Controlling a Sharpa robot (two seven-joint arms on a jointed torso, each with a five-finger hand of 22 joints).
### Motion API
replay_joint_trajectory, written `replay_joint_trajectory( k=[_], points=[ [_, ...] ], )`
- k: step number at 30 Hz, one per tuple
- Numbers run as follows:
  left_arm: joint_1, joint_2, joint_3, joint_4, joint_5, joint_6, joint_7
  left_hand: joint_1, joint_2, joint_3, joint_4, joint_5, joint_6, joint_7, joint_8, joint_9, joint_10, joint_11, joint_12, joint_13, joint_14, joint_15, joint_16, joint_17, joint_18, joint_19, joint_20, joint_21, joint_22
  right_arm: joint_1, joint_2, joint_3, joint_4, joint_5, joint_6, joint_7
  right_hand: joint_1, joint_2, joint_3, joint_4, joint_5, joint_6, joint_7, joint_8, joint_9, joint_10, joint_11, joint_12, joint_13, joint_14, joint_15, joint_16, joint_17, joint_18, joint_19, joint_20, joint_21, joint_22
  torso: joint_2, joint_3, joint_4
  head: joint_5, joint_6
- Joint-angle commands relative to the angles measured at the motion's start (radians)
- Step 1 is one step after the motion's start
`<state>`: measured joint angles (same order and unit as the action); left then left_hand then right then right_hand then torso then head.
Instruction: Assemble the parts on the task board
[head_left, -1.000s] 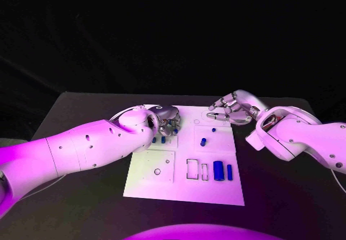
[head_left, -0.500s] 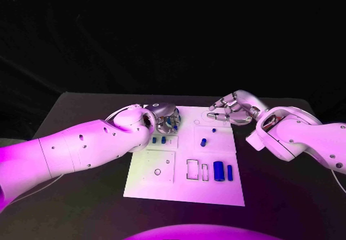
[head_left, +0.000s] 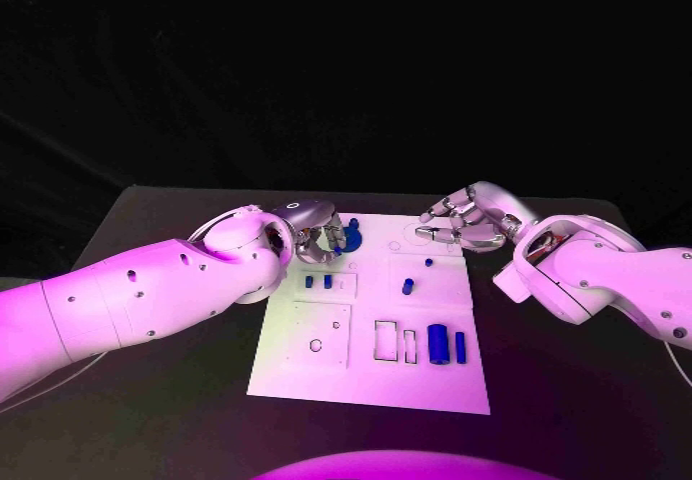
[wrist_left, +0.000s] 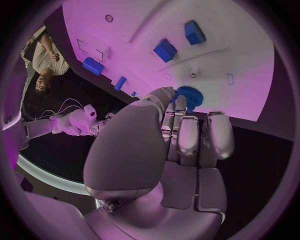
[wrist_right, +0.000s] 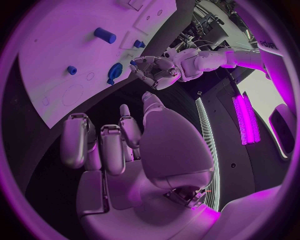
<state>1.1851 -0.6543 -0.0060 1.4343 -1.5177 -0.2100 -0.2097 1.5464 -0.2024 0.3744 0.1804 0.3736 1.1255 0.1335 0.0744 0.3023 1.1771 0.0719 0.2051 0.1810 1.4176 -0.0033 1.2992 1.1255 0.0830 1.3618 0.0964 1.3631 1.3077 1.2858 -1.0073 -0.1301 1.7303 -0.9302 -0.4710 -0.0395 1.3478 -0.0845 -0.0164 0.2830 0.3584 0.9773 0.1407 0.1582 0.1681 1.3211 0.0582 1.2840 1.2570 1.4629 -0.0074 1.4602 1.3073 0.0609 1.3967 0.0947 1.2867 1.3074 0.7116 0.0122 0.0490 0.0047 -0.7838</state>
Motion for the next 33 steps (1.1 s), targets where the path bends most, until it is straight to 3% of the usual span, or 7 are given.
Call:
replay_joint_trajectory(
  k=[1, 33],
  points=[
    [0.001, -0.006, 0.001, 0.006, 0.022, 0.02, -0.004, -0.013, -0.003, 0.004, 0.001, -0.005, 0.004, 0.0, -0.004, -0.002, 0.008, -0.002, -0.006, -0.001, 0.006, 0.002, 0.007, -0.001, -0.016, 0.009, 0.0, 0.005, 0.068, -0.001, 0.001, 0.0, 0.0, -0.009, 0.0, 0.007, 0.001, 0.004, -0.004, -0.004, 0.005, -0.003, 0.0, 0.004, 0.0, -0.003, 0.0, 0.0, 0.001, 0.063, -0.006, -0.006, 0.085, 0.01, -0.005, 0.0, -0.006, 0.071, 0.002, -0.0007, -0.0001, 0.002, 0.001],
    [0.0, -0.031, 0.0, -0.009, 0.037, 0.077, -0.02, -0.019, -0.003, 0.004, 0.002, -0.006, 0.007, -0.001, -0.004, -0.004, 0.012, -0.003, -0.01, -0.002, 0.005, 0.002, 0.004, -0.007, -0.017, 0.011, 0.0, 0.006, 0.069, -0.001, 0.0, 0.0, 0.001, -0.009, -0.001, 0.008, 0.002, 0.005, -0.005, -0.004, 0.005, -0.001, -0.001, 0.006, 0.001, -0.004, 0.0, -0.001, 0.0, 0.063, -0.007, -0.007, 0.083, 0.01, -0.005, 0.0, -0.007, 0.071, 0.002, 0.0005, -0.0015, 0.007, -0.004]
  ],
)
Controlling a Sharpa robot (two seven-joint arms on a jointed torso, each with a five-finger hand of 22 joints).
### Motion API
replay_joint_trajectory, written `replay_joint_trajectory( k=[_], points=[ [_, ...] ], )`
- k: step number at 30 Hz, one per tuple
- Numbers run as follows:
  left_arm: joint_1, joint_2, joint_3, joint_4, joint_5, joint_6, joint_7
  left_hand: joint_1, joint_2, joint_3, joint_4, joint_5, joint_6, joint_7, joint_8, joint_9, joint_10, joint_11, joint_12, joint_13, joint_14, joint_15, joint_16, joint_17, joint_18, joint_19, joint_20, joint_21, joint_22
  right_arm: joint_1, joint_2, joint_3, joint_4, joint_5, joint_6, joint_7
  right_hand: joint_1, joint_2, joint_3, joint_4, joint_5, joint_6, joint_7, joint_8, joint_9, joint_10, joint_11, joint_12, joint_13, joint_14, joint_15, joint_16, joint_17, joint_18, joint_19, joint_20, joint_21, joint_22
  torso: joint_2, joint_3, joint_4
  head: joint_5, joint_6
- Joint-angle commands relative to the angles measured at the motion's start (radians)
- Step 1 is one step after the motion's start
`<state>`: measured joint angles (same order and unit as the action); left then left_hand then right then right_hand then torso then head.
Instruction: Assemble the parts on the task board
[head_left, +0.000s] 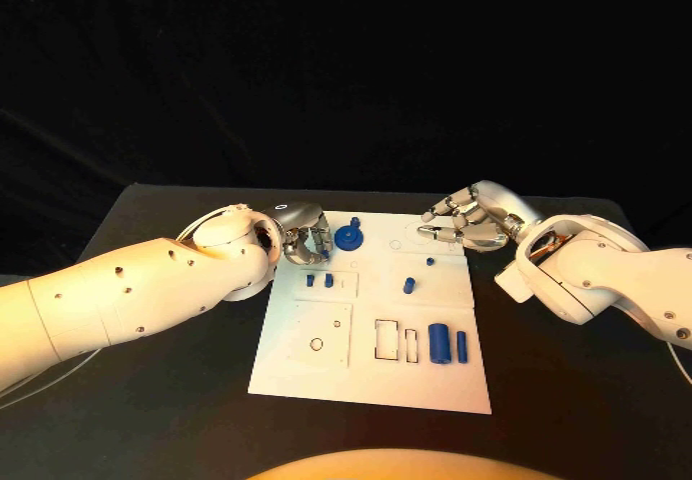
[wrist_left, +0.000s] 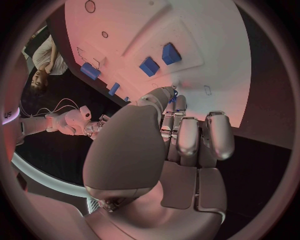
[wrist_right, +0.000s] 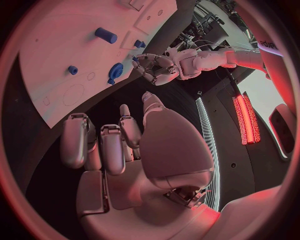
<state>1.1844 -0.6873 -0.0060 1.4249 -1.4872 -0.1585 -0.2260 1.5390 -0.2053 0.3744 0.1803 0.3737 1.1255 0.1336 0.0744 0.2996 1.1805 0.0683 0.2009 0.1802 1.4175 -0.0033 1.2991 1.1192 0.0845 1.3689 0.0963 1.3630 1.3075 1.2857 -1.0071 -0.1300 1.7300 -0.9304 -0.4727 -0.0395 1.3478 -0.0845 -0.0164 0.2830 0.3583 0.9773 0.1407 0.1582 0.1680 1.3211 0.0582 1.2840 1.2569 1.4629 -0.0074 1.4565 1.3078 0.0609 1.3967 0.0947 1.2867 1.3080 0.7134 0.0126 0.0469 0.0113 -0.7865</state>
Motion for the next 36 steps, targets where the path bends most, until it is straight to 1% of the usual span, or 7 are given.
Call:
replay_joint_trajectory(
  k=[1, 7, 13, 28, 36],
  points=[
    [0.0, 0.003, 0.0, -0.001, 0.006, 0.027, -0.004, -0.012, 0.0, 0.004, 0.002, -0.007, 0.007, -0.002, -0.004, -0.001, 0.008, 0.0, -0.006, -0.001, 0.005, 0.002, 0.004, -0.001, -0.018, 0.004, 0.0, 0.006, 0.07, -0.001, 0.0, 0.0, 0.002, -0.009, 0.001, 0.008, 0.002, 0.005, -0.005, -0.004, 0.005, -0.001, -0.001, 0.006, 0.001, -0.004, 0.0, -0.001, 0.0, 0.063, -0.007, -0.003, 0.083, 0.01, -0.005, 0.0, -0.007, 0.07, 0.0, 0.0002, 0.0006, 0.001, -0.002],
    [0.0, 0.01, -0.001, -0.01, 0.007, 0.031, -0.005, -0.012, 0.0, 0.004, 0.002, -0.007, 0.007, -0.002, -0.004, -0.001, 0.008, 0.0, -0.006, -0.001, 0.005, 0.002, 0.004, -0.001, -0.018, 0.004, 0.0, 0.006, 0.07, -0.001, 0.001, 0.0, 0.002, -0.009, 0.001, 0.008, 0.002, 0.005, -0.005, -0.004, 0.005, -0.001, -0.001, 0.006, 0.001, -0.004, 0.0, -0.001, 0.0, 0.063, -0.007, -0.003, 0.083, 0.01, -0.005, 0.0, -0.007, 0.07, 0.0, -0.0009, -0.0002, 0.002, -0.001],
    [-0.001, 0.013, -0.002, -0.015, 0.007, 0.038, -0.008, -0.012, 0.0, 0.004, 0.002, -0.007, 0.007, -0.002, -0.004, -0.002, 0.009, 0.0, -0.007, -0.001, 0.005, 0.001, 0.003, -0.002, -0.018, 0.003, 0.0, 0.006, 0.069, -0.001, 0.001, 0.0, 0.002, -0.009, 0.001, 0.008, 0.002, 0.005, -0.005, -0.004, 0.005, -0.001, -0.001, 0.006, 0.001, -0.004, 0.0, -0.001, 0.0, 0.063, -0.007, -0.003, 0.083, 0.01, -0.005, 0.0, -0.007, 0.07, 0.0, -0.0004, 0.0007, 0.0, -0.002],
    [-0.001, 0.018, -0.004, -0.016, 0.013, 0.062, -0.009, -0.013, 0.002, 0.005, 0.002, -0.009, 0.008, -0.003, -0.004, -0.003, 0.011, 0.0, -0.008, -0.001, 0.004, 0.001, 0.002, -0.005, -0.018, 0.003, 0.0, 0.006, 0.069, -0.001, 0.0, 0.0, 0.003, -0.009, 0.001, 0.008, 0.002, 0.005, -0.005, -0.004, 0.005, -0.001, -0.001, 0.006, 0.001, -0.004, 0.0, -0.001, 0.0, 0.063, -0.007, -0.003, 0.083, 0.01, -0.005, 0.0, -0.007, 0.07, 0.0, -0.0004, 0.0, 0.0, -0.006],
    [-0.001, 0.018, -0.005, -0.015, 0.018, 0.063, -0.008, -0.013, 0.003, 0.006, 0.001, -0.011, 0.01, -0.003, -0.004, -0.003, 0.012, -0.001, -0.009, -0.001, 0.005, 0.001, 0.002, -0.005, -0.018, 0.004, 0.0, 0.006, 0.07, -0.001, 0.0, 0.0, 0.003, -0.009, 0.0, 0.008, 0.002, 0.005, -0.005, -0.004, 0.005, -0.001, -0.001, 0.006, 0.001, -0.004, 0.0, -0.001, 0.0, 0.063, -0.007, -0.003, 0.083, 0.01, -0.005, 0.0, -0.007, 0.07, 0.0, -0.0001, 0.0007, -0.001, -0.006]
  ],
)
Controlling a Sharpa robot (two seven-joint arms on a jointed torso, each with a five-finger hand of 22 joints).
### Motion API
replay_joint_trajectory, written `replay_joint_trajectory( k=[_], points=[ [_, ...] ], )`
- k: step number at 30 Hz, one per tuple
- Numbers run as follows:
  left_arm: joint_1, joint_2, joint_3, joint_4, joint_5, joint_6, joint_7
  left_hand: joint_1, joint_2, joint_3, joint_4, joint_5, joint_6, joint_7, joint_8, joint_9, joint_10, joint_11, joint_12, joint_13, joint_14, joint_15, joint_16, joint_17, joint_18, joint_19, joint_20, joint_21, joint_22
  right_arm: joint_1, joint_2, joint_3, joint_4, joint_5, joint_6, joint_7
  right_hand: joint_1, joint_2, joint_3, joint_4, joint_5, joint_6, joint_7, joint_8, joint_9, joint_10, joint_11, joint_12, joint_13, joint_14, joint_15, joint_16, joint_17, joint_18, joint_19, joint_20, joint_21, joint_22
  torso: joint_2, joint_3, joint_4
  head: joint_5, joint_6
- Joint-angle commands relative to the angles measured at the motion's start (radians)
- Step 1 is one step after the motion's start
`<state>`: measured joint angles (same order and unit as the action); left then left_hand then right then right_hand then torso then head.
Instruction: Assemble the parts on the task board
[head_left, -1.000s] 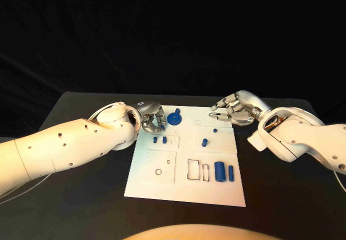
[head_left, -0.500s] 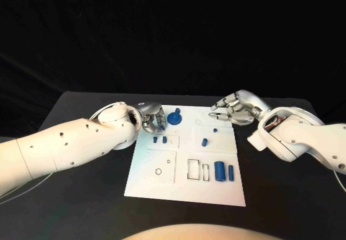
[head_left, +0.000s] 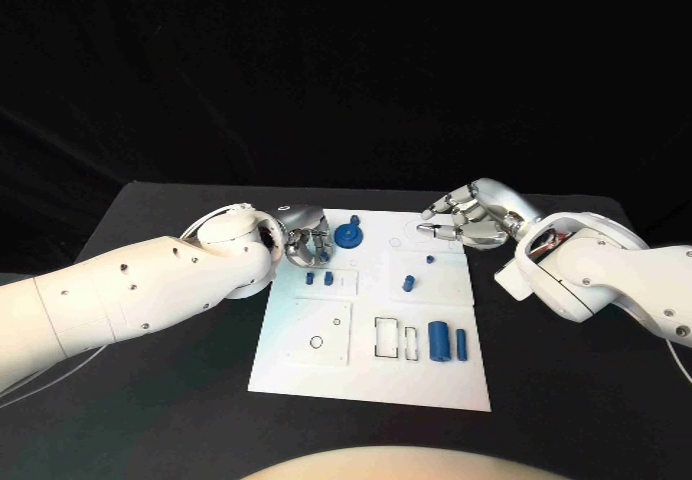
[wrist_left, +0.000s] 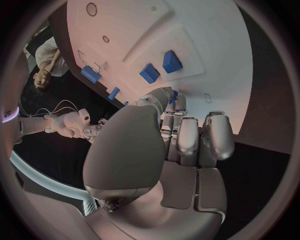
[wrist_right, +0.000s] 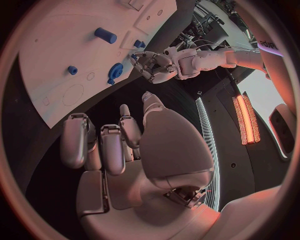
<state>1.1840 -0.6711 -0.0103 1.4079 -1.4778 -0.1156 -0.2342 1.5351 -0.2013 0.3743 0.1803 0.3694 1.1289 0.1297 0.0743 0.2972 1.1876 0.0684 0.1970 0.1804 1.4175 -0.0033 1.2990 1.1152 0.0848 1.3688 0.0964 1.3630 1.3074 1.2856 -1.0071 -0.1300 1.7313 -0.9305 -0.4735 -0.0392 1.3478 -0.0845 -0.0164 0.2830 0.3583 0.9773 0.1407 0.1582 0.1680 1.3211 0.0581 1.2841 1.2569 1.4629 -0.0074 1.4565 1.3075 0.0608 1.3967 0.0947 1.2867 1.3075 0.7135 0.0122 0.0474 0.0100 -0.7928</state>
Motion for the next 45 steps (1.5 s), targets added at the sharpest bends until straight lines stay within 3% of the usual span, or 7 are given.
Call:
replay_joint_trajectory(
  k=[1, 11, 20, 35, 39, 42, 45],
  points=[
    [0.0, 0.002, 0.0, 0.002, 0.009, 0.02, 0.001, -0.009, -0.001, 0.006, 0.001, -0.006, 0.006, 0.001, -0.004, -0.001, 0.005, -0.001, -0.005, -0.001, 0.005, 0.001, 0.003, -0.001, -0.019, 0.004, 0.0, 0.006, 0.07, -0.001, 0.0, 0.0, 0.001, -0.009, 0.001, 0.007, 0.002, 0.005, -0.005, -0.004, 0.005, -0.001, -0.001, 0.006, 0.001, -0.004, 0.0, -0.001, 0.0, 0.063, -0.007, -0.003, 0.083, 0.011, -0.005, 0.0, -0.007, 0.071, 0.0, 0.0003, 0.0001, 0.0, 0.0],
    [0.0, 0.003, 0.0, -0.004, 0.013, 0.026, -0.01, -0.016, -0.003, 0.005, 0.001, -0.014, -0.003, 0.005, -0.01, -0.007, 0.004, 0.002, -0.015, -0.002, 0.004, 0.002, 0.002, -0.003, -0.018, 0.001, 0.0, 0.002, 0.067, -0.001, 0.0, 0.0, 0.001, -0.009, 0.001, 0.007, 0.002, 0.005, -0.005, -0.004, 0.005, -0.001, -0.001, 0.006, 0.001, -0.004, 0.0, -0.001, 0.0, 0.063, -0.007, -0.003, 0.083, 0.011, -0.005, 0.0, -0.007, 0.071, 0.0, 0.0002, 0.0, -0.001, 0.001],
    [0.0, 0.005, 0.0, -0.01, 0.018, 0.024, -0.018, -0.033, -0.022, 0.013, 0.007, -0.015, -0.096, 0.022, -0.015, -0.053, 0.003, 0.014, -0.043, -0.006, -0.004, 0.012, -0.004, -0.02, -0.015, -0.007, 0.008, -0.008, 0.06, -0.001, 0.001, 0.0, 0.001, -0.009, 0.0, 0.008, 0.002, 0.005, -0.006, -0.005, 0.006, -0.001, -0.001, 0.007, 0.001, -0.006, -0.001, -0.003, -0.003, 0.063, -0.007, -0.005, 0.081, 0.011, -0.006, 0.0, -0.01, 0.069, 0.0, 0.0005, -0.0002, 0.0, 0.0],
    [0.0, -0.003, 0.0, -0.008, 0.02, 0.02, -0.021, -0.038, -0.025, 0.014, 0.009, -0.015, -0.107, 0.023, -0.013, -0.063, 0.005, 0.015, -0.048, -0.006, -0.006, 0.013, -0.004, -0.023, -0.015, -0.006, 0.01, -0.008, 0.06, -0.001, 0.0, 0.0, -0.003, -0.01, 0.0, 0.006, 0.002, 0.005, -0.007, -0.005, 0.006, -0.002, -0.001, 0.008, 0.001, -0.011, -0.001, -0.008, -0.009, 0.062, -0.007, -0.008, 0.077, 0.012, -0.008, 0.0, -0.014, 0.067, 0.0, 0.0003, -0.0003, -0.002, 0.0],
    [0.0, -0.014, 0.0, -0.002, 0.027, 0.016, -0.02, -0.037, -0.027, 0.014, 0.008, -0.015, -0.106, 0.022, -0.012, -0.064, 0.004, 0.015, -0.05, -0.007, -0.008, 0.014, -0.007, -0.028, -0.014, -0.01, 0.01, -0.012, 0.056, -0.001, -0.001, 0.0, -0.012, -0.017, 0.006, -0.004, 0.016, 0.012, -0.007, -0.006, 0.006, -0.008, -0.001, 0.013, 0.0, -0.147, -0.002, -0.178, -0.179, 0.044, -0.008, -0.053, 0.02, 0.025, -0.042, -0.001, -0.075, 0.03, -0.001, -0.0003, -0.0004, -0.003, 0.001],
    [0.0, -0.027, 0.0, 0.004, 0.038, 0.002, -0.015, -0.038, -0.028, 0.014, 0.008, -0.015, -0.106, 0.022, -0.012, -0.065, 0.003, 0.015, -0.052, -0.007, -0.008, 0.014, -0.007, -0.029, -0.014, -0.011, 0.01, -0.014, 0.055, -0.001, -0.002, 0.0, -0.025, -0.05, 0.019, -0.014, 0.054, 0.022, 0.006, -0.013, -0.002, -0.009, 0.0, 0.021, 0.0, -0.294, -0.005, -0.445, -0.429, 0.036, -0.012, -0.09, -0.021, 0.03, -0.055, -0.004, -0.111, 0.011, -0.001, -0.0006, 0.0003, -0.004, 0.002],
    [0.0, -0.043, 0.0, 0.01, 0.061, -0.029, -0.002, -0.037, -0.029, 0.015, 0.008, -0.015, -0.105, 0.022, -0.011, -0.067, 0.001, 0.016, -0.054, -0.007, -0.01, 0.014, -0.009, -0.033, -0.013, -0.013, 0.011, -0.016, 0.053, -0.001, -0.003, 0.0, -0.042, -0.112, 0.042, -0.027, 0.127, 0.019, 0.047, -0.034, -0.005, -0.001, -0.002, 0.025, -0.001, -0.324, -0.004, -0.61, -0.56, 0.02, -0.011, -0.154, -0.098, 0.035, -0.064, -0.008, -0.139, -0.004, -0.001, -0.0009, -0.0002, -0.006, 0.003]
  ],
)
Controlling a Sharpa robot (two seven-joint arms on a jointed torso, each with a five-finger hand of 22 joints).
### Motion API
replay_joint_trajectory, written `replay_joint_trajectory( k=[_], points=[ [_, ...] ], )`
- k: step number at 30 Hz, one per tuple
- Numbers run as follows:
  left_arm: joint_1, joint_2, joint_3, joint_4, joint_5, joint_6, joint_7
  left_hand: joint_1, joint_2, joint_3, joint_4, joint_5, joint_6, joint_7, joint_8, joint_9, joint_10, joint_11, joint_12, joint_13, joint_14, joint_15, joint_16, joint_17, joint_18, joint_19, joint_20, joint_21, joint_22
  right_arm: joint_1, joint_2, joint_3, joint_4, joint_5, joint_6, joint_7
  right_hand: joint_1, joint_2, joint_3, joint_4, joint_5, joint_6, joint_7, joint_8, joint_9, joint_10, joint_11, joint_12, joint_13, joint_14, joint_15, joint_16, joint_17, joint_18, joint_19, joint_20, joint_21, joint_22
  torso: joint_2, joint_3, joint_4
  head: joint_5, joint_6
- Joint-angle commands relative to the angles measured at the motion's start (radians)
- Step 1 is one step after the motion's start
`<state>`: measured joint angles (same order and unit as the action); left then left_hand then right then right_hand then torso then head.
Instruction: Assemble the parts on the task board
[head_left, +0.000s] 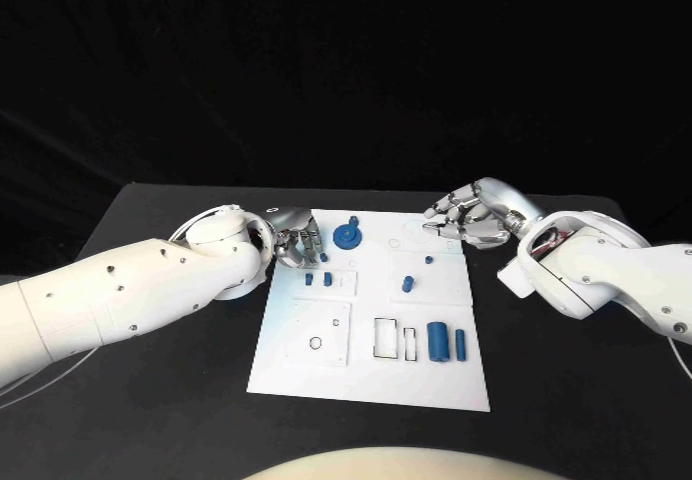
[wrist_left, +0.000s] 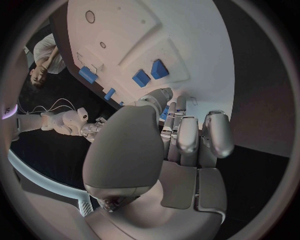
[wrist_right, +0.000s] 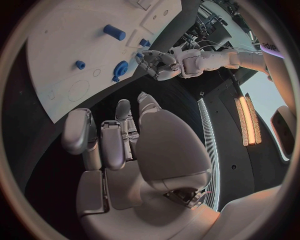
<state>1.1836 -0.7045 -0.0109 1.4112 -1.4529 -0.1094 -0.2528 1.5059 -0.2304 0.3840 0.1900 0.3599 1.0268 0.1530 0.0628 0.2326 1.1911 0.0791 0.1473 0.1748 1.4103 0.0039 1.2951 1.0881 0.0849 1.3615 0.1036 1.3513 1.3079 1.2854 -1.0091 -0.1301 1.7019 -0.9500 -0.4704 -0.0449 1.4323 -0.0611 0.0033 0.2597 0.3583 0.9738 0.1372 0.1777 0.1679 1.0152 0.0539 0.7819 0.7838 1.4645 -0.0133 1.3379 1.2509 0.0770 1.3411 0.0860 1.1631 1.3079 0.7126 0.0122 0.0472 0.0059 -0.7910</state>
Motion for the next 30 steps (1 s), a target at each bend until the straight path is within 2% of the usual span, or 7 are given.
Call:
replay_joint_trajectory(
  k=[1, 2, 7, 12, 15, 23, 30],
  points=[
    [0.0, -0.015, 0.001, 0.008, 0.046, -0.045, 0.021, -0.008, 0.0, 0.006, -0.002, -0.005, -0.003, -0.001, 0.0, -0.003, -0.004, 0.005, -0.005, -0.002, -0.004, 0.007, -0.008, -0.01, -0.013, -0.007, 0.003, -0.006, 0.052, -0.001, -0.001, 0.0, -0.017, -0.113, 0.048, -0.026, 0.06, -0.008, 0.039, -0.015, -0.008, 0.007, 0.003, 0.006, -0.001, -0.02, 0.002, -0.149, -0.122, 0.02, -0.006, -0.038, -0.045, 0.019, -0.006, 0.0, -0.014, -0.003, 0.0, -0.0008, -0.0001, -0.003, 0.003],
    [0.0, -0.021, 0.002, 0.01, 0.061, -0.059, 0.026, -0.007, 0.0, 0.007, -0.002, -0.005, -0.003, -0.001, 0.001, -0.003, -0.004, 0.005, -0.006, -0.002, -0.004, 0.007, -0.008, -0.01, -0.013, -0.006, 0.003, -0.005, 0.052, -0.001, -0.001, 0.0, -0.021, -0.141, 0.06, -0.033, 0.073, -0.014, 0.053, -0.015, -0.016, 0.014, 0.004, 0.005, -0.003, -0.007, 0.009, -0.208, -0.174, 0.024, -0.006, -0.039, -0.044, 0.018, -0.001, 0.001, -0.011, 0.001, -0.001, -0.0004, 0.0003, -0.003, 0.003],
    [0.001, -0.054, 0.005, 0.017, 0.191, -0.156, 0.072, -0.002, 0.007, 0.018, -0.005, -0.002, 0.024, 0.002, 0.011, -0.006, -0.002, 0.007, -0.013, -0.003, -0.016, 0.008, -0.027, -0.044, -0.009, -0.017, 0.004, -0.018, 0.041, -0.001, 0.0, 0.0, -0.032, -0.315, 0.126, -0.079, 0.114, -0.038, 0.101, -0.022, -0.04, 0.046, 0.004, 0.003, -0.008, 0.035, 0.01, -0.373, -0.323, 0.041, -0.001, -0.012, -0.013, 0.004, 0.04, 0.004, 0.049, 0.043, -0.001, 0.0002, 0.0002, -0.01, 0.007],
    [0.002, -0.087, 0.007, 0.026, 0.489, -0.262, 0.174, -0.001, 0.013, 0.036, -0.009, -0.003, 0.052, 0.003, 0.019, -0.012, 0.005, 0.008, -0.018, -0.001, -0.067, 0.008, -0.108, -0.162, 0.016, -0.095, 0.004, -0.104, -0.035, -0.002, 0.01, 0.0, -0.026, -0.541, 0.178, -0.145, 0.119, -0.066, 0.136, -0.015, -0.065, 0.078, 0.0, -0.008, -0.016, 0.087, 0.01, -0.504, -0.439, 0.048, 0.004, 0.014, 0.012, -0.007, 0.067, 0.008, 0.099, 0.081, 0.0, 0.0007, -0.0002, -0.024, 0.013],
    [0.002, -0.107, 0.008, 0.035, 0.69, -0.305, 0.244, -0.019, 0.014, 0.03, -0.002, -0.005, 0.053, 0.002, 0.016, -0.018, 0.017, 0.005, -0.012, 0.004, -0.069, 0.007, -0.118, -0.176, 0.019, -0.104, 0.004, -0.119, -0.047, -0.007, 0.021, 0.0, -0.025, -0.653, 0.195, -0.188, 0.122, -0.073, 0.158, -0.011, -0.123, 0.086, -0.001, -0.019, -0.021, 0.106, 0.012, -0.544, -0.479, 0.049, 0.005, 0.019, 0.016, -0.01, 0.074, 0.008, 0.111, 0.092, 0.0, -0.0002, -0.0014, -0.033, 0.016],
    [0.002, -0.165, 0.007, 0.084, 1.148, -0.316, 0.408, -0.037, 0.019, 0.018, -0.002, -0.004, 0.055, 0.005, 0.013, -0.033, -0.005, 0.01, -0.015, 0.005, -0.166, 0.011, -0.271, -0.379, 0.055, -0.228, 0.007, -0.28, -0.181, -0.023, 0.062, -0.002, -0.041, -0.821, 0.233, -0.273, 0.113, -0.099, 0.178, 0.001, -0.144, 0.078, 0.006, -0.041, -0.031, 0.105, 0.023, -0.584, -0.517, 0.048, 0.014, 0.021, 0.015, -0.012, 0.079, 0.01, 0.12, 0.102, 0.001, -0.0011, 0.0009, -0.05, 0.018],
    [0.002, -0.206, 0.006, 0.134, 1.26, -0.297, 0.458, -0.038, 0.021, 0.014, -0.004, -0.004, 0.055, 0.005, 0.013, -0.035, -0.007, 0.011, -0.014, 0.006, -0.173, 0.012, -0.286, -0.397, 0.058, -0.236, 0.008, -0.296, -0.194, -0.038, 0.089, -0.003, -0.053, -0.861, 0.253, -0.291, 0.113, -0.108, 0.197, 0.005, -0.133, 0.083, 0.009, -0.049, -0.034, 0.112, 0.026, -0.599, -0.536, 0.052, 0.016, 0.034, 0.03, -0.018, 0.094, 0.012, 0.148, 0.119, 0.001, -0.0023, 0.0015, -0.06, 0.013]
  ],
)
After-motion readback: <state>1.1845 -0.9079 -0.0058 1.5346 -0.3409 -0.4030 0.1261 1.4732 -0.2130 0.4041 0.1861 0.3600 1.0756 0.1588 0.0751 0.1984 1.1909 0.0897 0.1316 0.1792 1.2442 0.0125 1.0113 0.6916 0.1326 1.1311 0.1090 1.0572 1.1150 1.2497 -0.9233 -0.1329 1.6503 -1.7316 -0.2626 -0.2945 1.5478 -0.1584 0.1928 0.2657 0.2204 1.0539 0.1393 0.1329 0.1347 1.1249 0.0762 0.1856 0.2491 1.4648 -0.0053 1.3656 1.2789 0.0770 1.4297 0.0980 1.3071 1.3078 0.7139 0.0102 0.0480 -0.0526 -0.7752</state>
